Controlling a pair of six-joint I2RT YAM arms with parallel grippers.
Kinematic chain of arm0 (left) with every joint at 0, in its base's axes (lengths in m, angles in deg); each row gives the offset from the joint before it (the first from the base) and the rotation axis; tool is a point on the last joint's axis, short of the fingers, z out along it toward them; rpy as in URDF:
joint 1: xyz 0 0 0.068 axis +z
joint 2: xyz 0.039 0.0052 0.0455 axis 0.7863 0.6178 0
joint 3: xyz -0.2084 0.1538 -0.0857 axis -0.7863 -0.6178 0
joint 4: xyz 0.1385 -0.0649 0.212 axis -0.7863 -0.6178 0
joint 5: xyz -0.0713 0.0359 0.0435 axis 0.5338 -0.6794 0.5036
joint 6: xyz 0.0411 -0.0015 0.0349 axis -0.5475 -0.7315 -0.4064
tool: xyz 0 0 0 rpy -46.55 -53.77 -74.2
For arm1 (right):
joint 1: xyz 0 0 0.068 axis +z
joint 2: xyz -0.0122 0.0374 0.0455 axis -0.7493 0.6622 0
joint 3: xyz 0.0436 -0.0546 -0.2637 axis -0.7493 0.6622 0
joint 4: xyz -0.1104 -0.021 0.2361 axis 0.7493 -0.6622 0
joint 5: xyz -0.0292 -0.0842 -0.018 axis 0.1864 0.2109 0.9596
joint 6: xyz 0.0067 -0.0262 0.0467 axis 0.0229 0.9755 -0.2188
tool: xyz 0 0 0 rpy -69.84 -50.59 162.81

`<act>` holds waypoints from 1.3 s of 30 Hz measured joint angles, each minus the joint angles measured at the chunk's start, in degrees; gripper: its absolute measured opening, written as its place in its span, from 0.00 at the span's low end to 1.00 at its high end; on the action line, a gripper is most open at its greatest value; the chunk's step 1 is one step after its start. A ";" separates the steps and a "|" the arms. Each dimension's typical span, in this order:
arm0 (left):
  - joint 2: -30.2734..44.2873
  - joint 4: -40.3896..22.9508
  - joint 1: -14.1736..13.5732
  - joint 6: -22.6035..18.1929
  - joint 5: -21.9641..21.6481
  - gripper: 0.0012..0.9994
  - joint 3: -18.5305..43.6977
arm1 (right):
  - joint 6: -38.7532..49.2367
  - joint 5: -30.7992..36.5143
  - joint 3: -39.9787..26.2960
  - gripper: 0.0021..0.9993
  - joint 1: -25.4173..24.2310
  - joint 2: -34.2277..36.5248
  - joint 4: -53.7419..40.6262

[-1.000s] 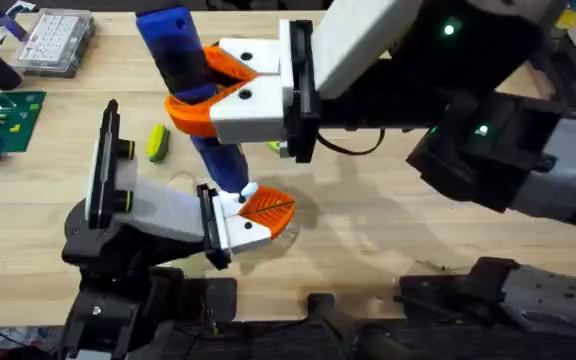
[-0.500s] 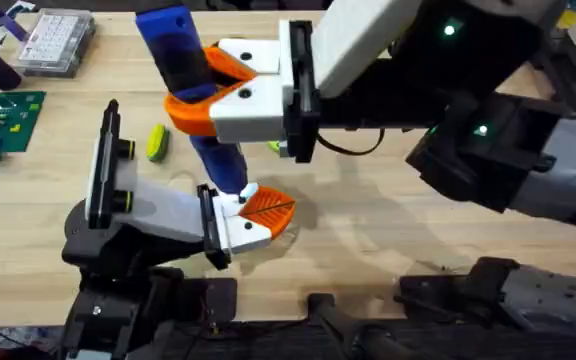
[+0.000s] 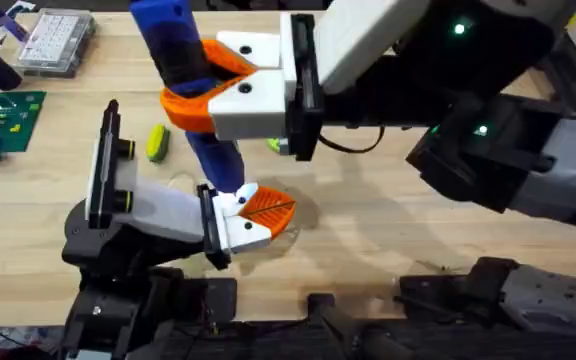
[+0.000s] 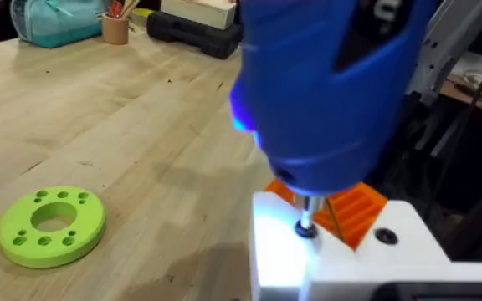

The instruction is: Pick up the gripper from the table and insert it into the empty holder that is missing its gripper. Then pick up a screw, insert it into the mounting hole, and use the screwdriver to tighten it. Finally, clean up the table by picking up the vegetable and placing it into the bucket.

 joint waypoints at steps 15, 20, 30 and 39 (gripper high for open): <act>0.00 0.00 0.00 0.00 0.00 0.01 0.00 | -0.55 -1.12 0.02 0.02 -0.68 0.00 -1.93; 0.00 0.00 0.00 0.00 0.00 0.01 0.00 | -0.57 -1.98 0.02 0.02 -1.00 0.00 -2.00; 0.00 0.00 0.00 0.00 0.00 0.01 0.00 | -0.55 -2.36 0.02 0.02 -1.00 0.00 -2.06; 0.00 -0.02 0.00 0.00 0.02 0.01 0.00 | -0.28 -2.36 0.02 0.02 -1.00 0.00 -2.24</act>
